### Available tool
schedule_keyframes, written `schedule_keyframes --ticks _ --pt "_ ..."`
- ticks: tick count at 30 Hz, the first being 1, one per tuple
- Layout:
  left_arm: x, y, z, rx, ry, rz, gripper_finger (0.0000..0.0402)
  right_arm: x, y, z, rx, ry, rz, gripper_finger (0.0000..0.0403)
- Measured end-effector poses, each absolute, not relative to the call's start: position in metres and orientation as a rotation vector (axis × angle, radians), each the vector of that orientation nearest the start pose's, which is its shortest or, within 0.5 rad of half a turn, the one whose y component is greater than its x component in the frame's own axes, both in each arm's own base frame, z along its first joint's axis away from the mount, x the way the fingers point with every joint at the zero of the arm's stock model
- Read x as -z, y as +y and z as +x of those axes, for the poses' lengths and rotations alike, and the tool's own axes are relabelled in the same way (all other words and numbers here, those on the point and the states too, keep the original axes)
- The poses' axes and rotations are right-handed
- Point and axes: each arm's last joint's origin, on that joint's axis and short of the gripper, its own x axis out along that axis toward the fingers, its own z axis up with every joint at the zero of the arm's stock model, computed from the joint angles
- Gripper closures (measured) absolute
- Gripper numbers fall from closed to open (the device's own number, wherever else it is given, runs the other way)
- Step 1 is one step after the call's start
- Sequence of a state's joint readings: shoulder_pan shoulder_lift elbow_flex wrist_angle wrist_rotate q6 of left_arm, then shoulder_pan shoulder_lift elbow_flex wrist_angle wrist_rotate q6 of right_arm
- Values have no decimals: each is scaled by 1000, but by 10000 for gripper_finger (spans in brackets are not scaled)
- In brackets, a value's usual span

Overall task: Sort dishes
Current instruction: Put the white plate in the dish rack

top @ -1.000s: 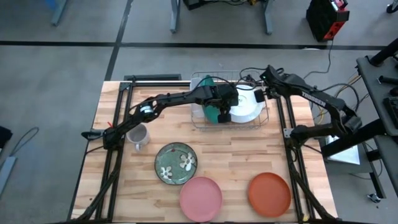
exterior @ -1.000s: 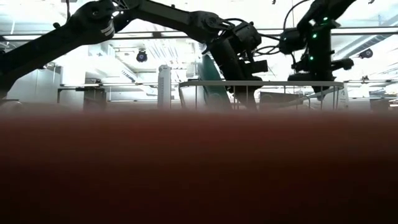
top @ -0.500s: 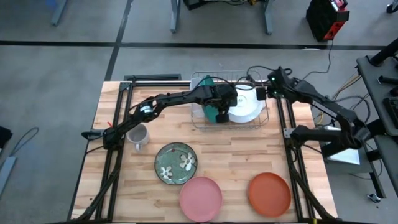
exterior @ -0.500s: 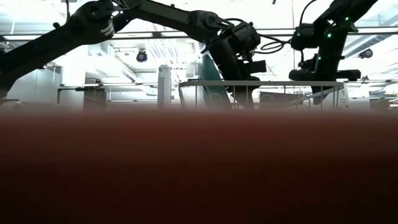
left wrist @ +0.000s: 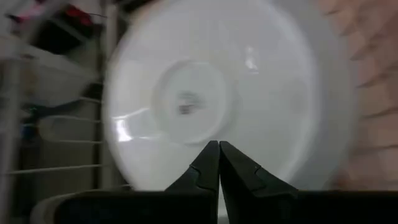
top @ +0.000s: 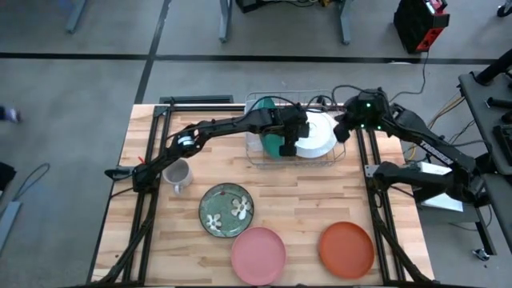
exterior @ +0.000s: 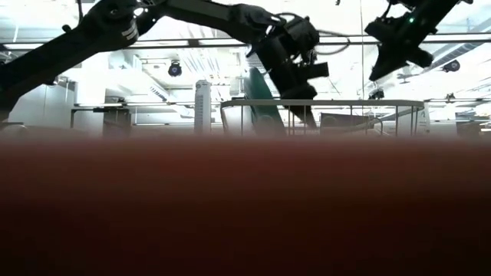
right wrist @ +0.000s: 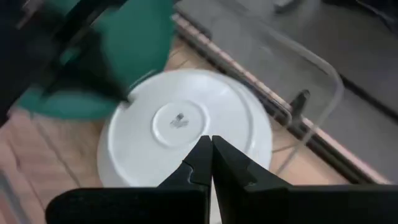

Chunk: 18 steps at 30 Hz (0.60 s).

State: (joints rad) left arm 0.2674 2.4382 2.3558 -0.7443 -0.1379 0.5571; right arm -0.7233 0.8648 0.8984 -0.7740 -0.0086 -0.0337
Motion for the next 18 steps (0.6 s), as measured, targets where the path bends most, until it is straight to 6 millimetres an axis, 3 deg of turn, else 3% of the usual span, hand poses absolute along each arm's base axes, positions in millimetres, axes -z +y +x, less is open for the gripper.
schedule_keyframes --ticks 9,14,18 --pt "-244 184 507 -236 916 516 401 -286 -88 142 328 924 -156 369" --pt "-243 194 503 -15 840 473 401 -280 -71 146 156 984 -303 317" --pt "-243 194 503 -1 834 495 401 -276 -64 150 81 988 -378 278"
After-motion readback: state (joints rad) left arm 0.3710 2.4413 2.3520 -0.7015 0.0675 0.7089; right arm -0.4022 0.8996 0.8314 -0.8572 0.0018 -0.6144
